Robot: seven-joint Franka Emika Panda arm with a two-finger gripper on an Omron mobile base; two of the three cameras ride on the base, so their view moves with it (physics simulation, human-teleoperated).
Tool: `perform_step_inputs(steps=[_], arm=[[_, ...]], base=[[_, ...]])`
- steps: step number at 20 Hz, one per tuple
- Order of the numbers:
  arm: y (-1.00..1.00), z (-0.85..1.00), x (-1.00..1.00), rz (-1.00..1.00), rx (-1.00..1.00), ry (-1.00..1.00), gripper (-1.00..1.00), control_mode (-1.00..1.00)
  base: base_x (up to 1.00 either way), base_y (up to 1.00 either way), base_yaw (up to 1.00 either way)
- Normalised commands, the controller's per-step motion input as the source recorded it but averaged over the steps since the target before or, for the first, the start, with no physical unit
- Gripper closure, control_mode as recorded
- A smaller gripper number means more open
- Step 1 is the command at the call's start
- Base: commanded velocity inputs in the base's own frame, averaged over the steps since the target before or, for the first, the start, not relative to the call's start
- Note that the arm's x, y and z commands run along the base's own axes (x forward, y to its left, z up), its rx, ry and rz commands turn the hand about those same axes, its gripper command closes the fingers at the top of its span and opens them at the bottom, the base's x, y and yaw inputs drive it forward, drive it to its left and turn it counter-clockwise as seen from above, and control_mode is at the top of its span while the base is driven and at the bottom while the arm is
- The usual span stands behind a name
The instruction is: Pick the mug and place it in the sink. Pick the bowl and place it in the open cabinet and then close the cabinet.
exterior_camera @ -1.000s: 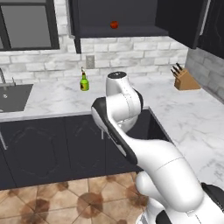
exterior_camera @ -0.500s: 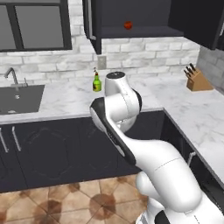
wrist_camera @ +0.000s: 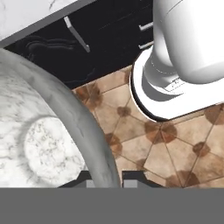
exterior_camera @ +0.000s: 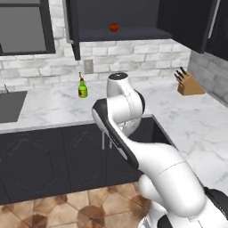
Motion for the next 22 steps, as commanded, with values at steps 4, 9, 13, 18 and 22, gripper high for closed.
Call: perform_step_inputs(steps=[4,9,13,18,22], arm=[[0.00,0.00,0.00,0.00,0.00,0.00,1.00,1.00],[0.00,0.00,0.00,0.00,0.00,0.00,1.00,1.00],[0.00,0.00,0.00,0.00,0.00,0.00,1.00,1.00],[0.00,0.00,0.00,0.00,0.00,0.00,1.00,1.00],[0.00,0.00,0.00,0.00,0.00,0.00,1.00,1.00]], base=[[1.00,0.00,-0.40],[0.72,0.00,-0.70],[0.73,-0.01,-0.65],[1.00,0.70,-0.34],[1.00,0.97,-0.10]])
